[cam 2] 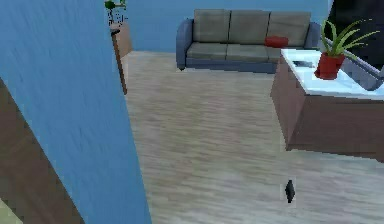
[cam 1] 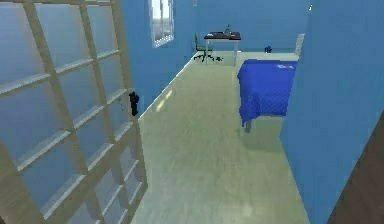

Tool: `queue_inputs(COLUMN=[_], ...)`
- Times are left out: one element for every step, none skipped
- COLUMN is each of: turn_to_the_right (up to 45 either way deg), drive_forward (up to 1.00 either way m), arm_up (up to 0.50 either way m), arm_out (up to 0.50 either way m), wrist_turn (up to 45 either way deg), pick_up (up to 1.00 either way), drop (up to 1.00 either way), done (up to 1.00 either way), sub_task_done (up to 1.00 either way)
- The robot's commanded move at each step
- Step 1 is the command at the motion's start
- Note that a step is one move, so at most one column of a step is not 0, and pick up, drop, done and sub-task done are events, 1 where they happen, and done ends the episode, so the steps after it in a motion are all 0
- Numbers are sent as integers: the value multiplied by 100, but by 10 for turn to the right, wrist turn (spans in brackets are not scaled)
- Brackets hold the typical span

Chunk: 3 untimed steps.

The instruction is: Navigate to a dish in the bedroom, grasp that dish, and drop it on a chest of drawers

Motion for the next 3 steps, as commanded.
queue_inputs(turn_to_the_right=[90,0,60], drive_forward=[0,100,0], arm_up=[0,0,0], arm_out=[0,0,0], wrist_turn=[0,0,0], pick_up=[0,0,0], drop=[0,0,0], done=[0,0,0], sub_task_done=[0,0,0])
